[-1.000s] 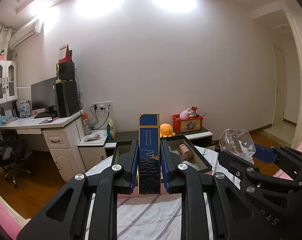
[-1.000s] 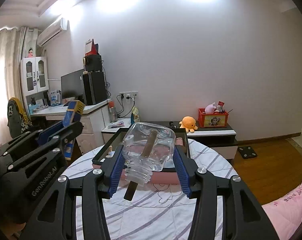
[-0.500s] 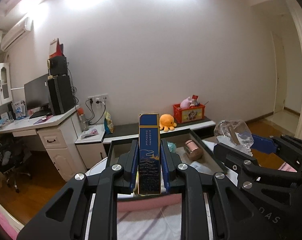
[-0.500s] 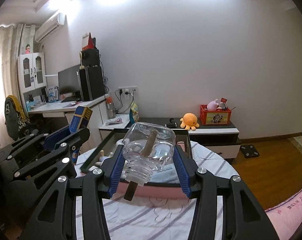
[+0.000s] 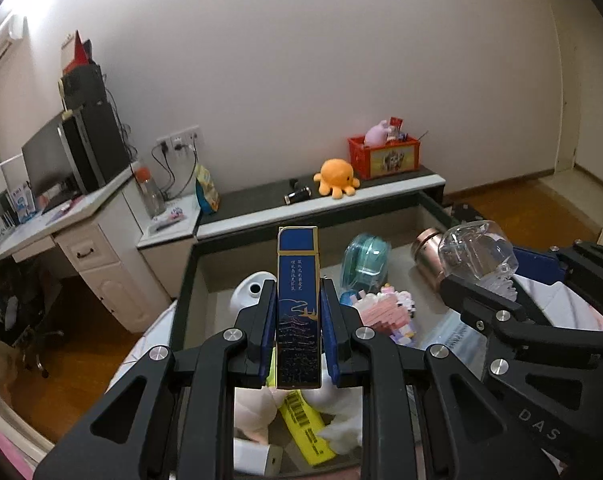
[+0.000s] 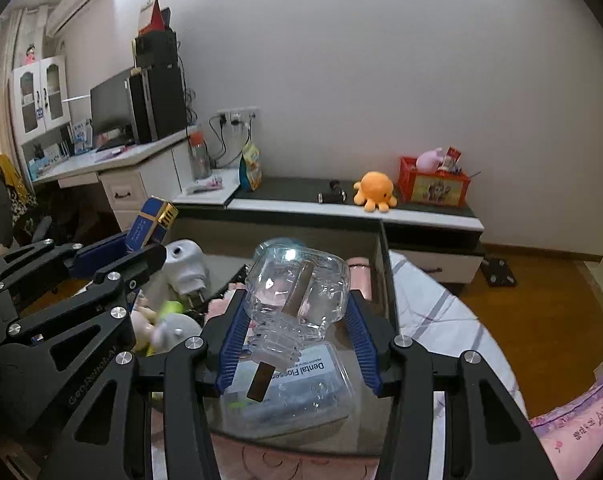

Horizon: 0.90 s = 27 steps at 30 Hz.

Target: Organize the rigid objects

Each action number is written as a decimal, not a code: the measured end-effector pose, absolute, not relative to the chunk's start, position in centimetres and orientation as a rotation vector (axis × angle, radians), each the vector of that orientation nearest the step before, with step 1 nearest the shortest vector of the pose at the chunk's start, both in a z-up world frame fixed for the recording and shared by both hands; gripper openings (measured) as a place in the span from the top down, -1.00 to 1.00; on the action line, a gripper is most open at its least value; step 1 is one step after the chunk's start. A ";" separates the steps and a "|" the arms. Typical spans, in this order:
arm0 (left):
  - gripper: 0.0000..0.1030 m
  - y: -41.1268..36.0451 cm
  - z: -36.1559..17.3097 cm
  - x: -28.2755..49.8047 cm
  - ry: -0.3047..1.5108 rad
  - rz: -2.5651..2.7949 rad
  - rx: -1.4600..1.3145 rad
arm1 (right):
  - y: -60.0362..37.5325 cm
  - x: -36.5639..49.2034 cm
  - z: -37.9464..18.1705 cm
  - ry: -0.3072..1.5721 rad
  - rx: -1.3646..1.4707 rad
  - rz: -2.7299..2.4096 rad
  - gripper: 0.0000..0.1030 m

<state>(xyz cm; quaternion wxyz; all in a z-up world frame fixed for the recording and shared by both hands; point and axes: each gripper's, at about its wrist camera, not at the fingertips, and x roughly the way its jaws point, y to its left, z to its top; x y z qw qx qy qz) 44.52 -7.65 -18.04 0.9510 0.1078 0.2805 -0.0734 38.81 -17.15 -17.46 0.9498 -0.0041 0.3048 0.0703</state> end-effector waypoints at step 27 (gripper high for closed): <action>-1.00 -3.3 -10.9 32.8 0.375 -0.067 0.108 | -18.0 28.6 -10.0 0.420 0.080 0.159 -1.00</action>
